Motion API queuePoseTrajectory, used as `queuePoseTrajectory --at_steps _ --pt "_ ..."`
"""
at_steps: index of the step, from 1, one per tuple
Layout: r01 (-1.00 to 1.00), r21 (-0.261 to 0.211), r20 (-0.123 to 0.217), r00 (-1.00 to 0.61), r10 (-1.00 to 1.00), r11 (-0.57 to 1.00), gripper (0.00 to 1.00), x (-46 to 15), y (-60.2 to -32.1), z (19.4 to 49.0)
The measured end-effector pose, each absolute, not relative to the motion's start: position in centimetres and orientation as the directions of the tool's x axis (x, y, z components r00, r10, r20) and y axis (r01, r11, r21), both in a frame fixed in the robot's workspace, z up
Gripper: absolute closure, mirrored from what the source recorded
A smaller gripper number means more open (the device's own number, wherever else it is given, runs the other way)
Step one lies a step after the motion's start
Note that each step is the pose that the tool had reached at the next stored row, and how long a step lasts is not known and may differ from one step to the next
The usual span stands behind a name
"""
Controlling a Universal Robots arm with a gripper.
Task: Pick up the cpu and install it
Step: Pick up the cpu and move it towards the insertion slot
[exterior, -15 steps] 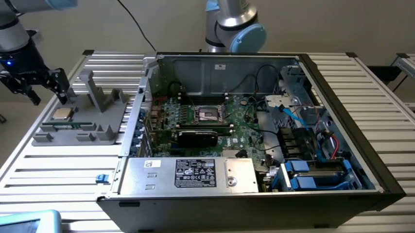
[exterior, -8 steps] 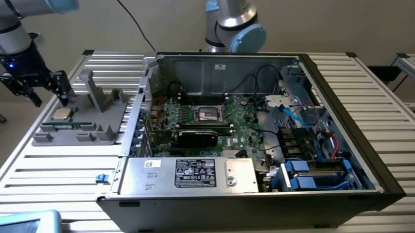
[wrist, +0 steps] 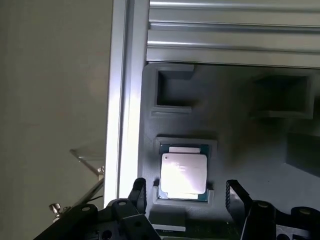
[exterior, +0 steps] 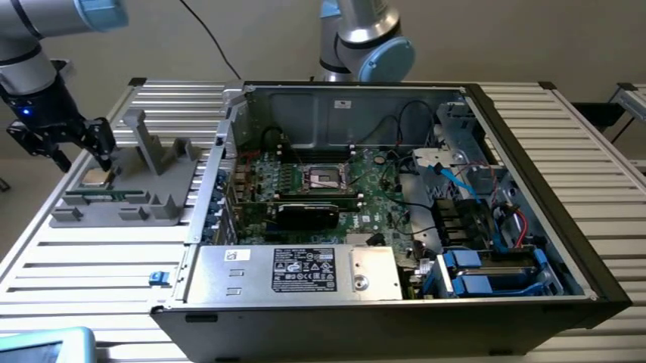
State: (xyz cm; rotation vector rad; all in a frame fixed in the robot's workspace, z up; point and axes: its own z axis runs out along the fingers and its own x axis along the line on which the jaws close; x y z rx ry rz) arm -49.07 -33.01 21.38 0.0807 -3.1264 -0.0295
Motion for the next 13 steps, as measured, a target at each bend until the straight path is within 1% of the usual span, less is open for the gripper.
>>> queuePoseTrajectory --at_steps 13 --pt "-0.029 0.027 0.018 -0.999 -0.029 0.999 0.25 -49.1 -32.8 20.1"
